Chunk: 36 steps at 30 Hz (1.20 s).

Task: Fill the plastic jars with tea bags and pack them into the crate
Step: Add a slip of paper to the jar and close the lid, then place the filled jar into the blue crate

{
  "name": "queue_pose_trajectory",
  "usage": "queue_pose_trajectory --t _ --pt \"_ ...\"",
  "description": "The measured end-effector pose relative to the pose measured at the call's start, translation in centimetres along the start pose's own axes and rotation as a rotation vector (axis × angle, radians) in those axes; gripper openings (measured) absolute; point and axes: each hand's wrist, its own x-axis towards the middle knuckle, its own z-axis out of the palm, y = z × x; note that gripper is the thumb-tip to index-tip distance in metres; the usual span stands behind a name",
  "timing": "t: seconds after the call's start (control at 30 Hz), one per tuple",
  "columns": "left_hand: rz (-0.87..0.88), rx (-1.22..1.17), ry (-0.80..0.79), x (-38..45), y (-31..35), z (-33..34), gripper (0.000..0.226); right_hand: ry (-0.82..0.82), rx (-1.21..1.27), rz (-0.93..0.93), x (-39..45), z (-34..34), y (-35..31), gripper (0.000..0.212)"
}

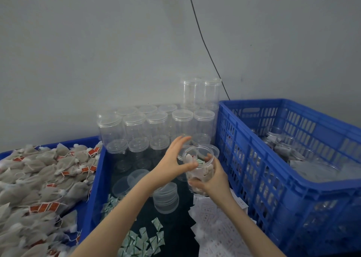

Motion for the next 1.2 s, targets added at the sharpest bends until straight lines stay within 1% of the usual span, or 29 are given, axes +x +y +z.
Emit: queue_pose_trajectory --t 0.03,0.07,0.1,0.13,0.17,0.2,0.23,0.27,0.3,0.33,0.4,0.5,0.53,0.67,0.73,0.8,0.9,0.97,1.03,1.13,1.2 --pt "-0.05 -0.1 -0.055 -0.1 -0.5 0.1 0.093 -0.02 -0.001 0.009 0.1 0.2 -0.1 0.08" --pt "-0.084 -0.159 -0.093 -0.1 -1.0 0.3 0.108 -0.037 -0.009 0.013 0.2 0.4 -0.2 0.077" --pt "-0.102 -0.188 -0.095 0.0 -1.6 0.5 0.116 -0.061 -0.04 0.018 0.4 0.5 -0.4 0.076" --pt "-0.119 -0.215 -0.068 0.0 -2.1 0.6 0.12 -0.102 -0.079 0.025 0.5 0.5 -0.8 0.077" --pt "-0.137 -0.241 -0.025 0.1 -2.4 0.7 0.117 -0.169 -0.098 0.03 0.7 0.4 -1.1 0.081" --pt "-0.149 -0.258 0.022 0.1 -2.7 0.6 0.107 -0.256 -0.075 0.027 1.0 0.1 -1.4 0.085" --pt "-0.157 -0.255 0.062 0.1 -3.1 0.6 0.09 -0.337 -0.019 0.032 1.2 -0.2 -1.9 0.088" --pt "-0.162 -0.23 0.095 0.0 -3.3 0.6 0.076 -0.373 0.026 0.052 1.5 -0.5 -2.6 0.091" --pt "-0.175 -0.193 0.122 -0.1 -3.6 0.7 0.07 -0.369 0.038 0.08 1.9 -0.7 -3.4 0.095" --pt "-0.19 -0.154 0.143 -0.3 -3.8 0.8 0.069 -0.35 0.015 0.092 2.3 -0.8 -4.3 0.097" --pt "-0.194 -0.1 0.16 -0.5 -3.9 1.0 0.075 -0.343 -0.191 0.037 3.5 -0.6 -5.9 0.096" --pt "-0.215 -0.091 0.177 -0.6 -3.7 1.3 0.091 -0.517 -0.688 -0.051 4.9 0.1 -7.8 0.1" --pt "-0.226 -0.092 0.181 -0.6 -3.8 1.3 0.094 -0.563 -0.794 -0.062 5.3 0.4 -8.3 0.099" --pt "-0.223 -0.097 0.161 -1.1 -4.0 1.8 0.101 -0.7 -1.108 -0.113 5.9 1.4 -10.1 0.086" --pt "-0.215 -0.121 0.157 -1.2 -4.0 2.1 0.102 -0.773 -1.191 -0.128 6.1 1.5 -10.9 0.075" --pt "-0.194 -0.166 0.154 -1.2 -3.9 2.3 0.098 -0.817 -1.222 -0.14 6.6 1.3 -11.8 0.073" --pt "-0.131 -0.252 0.176 -1.3 -4.1 2.5 0.094 -0.794 -1.282 -0.167 7.4 0.1 -13.5 0.076" --pt "-0.137 -0.278 0.22 -1.5 -4.2 2.4 0.087 -0.764 -1.283 -0.174 8.2 -1.4 -14.7 0.077" --pt "-0.177 -0.294 0.236 -1.7 -4.4 2.3 0.066 -0.706 -1.233 -0.169 8.9 -3.3 -16.4 0.076" --pt "-0.236 -0.309 0.22 -1.9 -4.8 2.5 0.027 -0.569 -1.153 -0.188 10.2 -6.8 -19.2 0.074" --pt "-0.25 -0.276 0.226 -1.8 -4.8 2.7 0.018 -0.455 -1.086 -0.186 11.1 -9.4 -20.7 0.071"
